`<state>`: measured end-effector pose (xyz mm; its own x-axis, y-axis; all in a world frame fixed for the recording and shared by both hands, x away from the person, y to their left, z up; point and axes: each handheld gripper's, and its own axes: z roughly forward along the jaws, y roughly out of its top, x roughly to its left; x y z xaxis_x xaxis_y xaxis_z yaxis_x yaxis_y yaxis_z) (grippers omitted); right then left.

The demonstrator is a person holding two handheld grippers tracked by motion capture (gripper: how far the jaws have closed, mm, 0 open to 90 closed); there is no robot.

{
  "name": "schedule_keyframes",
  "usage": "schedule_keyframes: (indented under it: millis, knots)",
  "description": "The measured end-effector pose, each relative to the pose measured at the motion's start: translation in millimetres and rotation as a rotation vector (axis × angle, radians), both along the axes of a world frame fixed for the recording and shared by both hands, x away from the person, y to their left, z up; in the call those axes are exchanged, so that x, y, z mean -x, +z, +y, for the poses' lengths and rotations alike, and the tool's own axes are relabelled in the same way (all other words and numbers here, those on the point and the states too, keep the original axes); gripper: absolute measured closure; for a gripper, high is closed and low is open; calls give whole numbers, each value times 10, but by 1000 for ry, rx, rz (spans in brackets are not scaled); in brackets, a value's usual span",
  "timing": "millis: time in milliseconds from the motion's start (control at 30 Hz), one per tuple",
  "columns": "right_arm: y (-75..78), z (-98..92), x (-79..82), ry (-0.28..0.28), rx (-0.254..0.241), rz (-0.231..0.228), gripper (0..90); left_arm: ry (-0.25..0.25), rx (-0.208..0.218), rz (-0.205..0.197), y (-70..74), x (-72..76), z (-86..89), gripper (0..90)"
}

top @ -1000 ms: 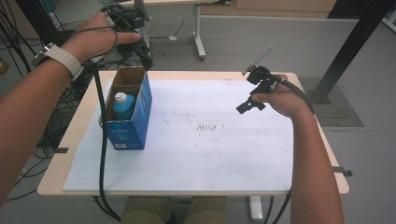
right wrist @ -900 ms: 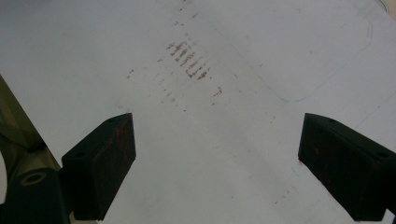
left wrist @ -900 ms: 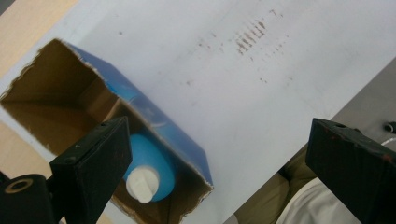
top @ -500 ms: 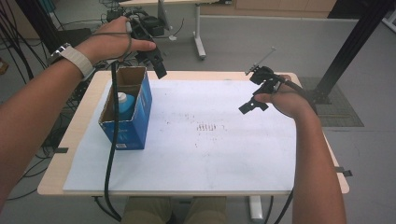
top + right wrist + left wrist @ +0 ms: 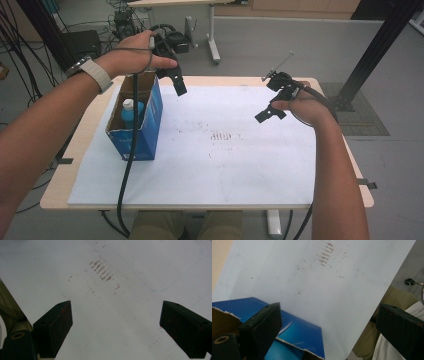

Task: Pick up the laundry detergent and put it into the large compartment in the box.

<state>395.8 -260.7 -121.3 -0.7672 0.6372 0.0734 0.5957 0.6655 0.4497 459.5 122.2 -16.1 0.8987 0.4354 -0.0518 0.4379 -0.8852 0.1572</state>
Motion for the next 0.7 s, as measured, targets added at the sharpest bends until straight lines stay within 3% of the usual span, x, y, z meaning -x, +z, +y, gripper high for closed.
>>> schedule_keyframes:
  millis: [200, 433, 700]
  knots:
    - [-30, -13, -3, -3, -6, 9, 108, -51, -2, 29, -162, -8, -42, 72]
    - [-26, -31, 17, -7, -8, 5, 107, -126, -2, 26, -291, 20, -102, 73]
    - [-65, -55, 42, -16, -15, 8, 107, -159, 8, 29, -393, 82, -182, 74]
